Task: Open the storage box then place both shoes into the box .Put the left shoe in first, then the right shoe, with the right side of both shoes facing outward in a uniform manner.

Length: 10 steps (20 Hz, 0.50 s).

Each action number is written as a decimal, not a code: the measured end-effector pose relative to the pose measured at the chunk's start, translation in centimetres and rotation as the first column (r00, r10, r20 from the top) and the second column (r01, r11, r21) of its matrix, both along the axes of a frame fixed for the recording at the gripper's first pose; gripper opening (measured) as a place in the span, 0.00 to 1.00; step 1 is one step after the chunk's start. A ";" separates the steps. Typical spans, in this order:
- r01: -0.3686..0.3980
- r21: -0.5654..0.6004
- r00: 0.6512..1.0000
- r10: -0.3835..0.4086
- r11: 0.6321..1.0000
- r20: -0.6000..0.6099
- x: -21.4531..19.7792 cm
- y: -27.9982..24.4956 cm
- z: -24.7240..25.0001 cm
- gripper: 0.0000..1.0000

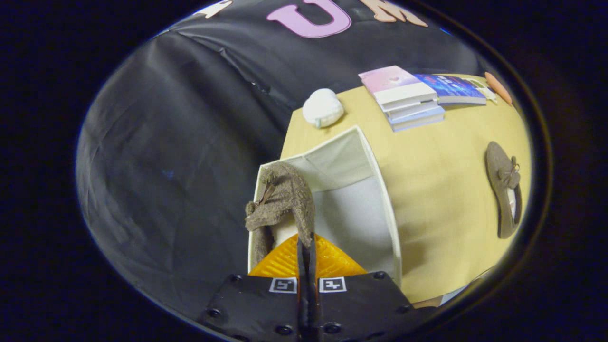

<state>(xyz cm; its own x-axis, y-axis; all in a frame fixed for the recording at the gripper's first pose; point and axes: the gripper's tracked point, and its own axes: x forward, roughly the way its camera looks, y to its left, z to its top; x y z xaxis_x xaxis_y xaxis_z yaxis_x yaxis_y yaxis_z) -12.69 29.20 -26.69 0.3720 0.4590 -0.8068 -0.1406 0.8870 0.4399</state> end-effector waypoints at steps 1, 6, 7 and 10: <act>-0.002 -0.009 1.000 0.002 1.000 -0.017 -0.2 0.3 -0.6 0.04; -0.064 -0.002 0.997 0.064 0.998 -0.051 -1.8 1.8 -1.5 0.12; -0.067 0.010 0.996 0.067 0.998 -0.053 -1.8 2.1 -1.4 0.12; -0.070 0.022 0.996 0.071 0.997 -0.055 -1.6 2.4 -1.3 0.13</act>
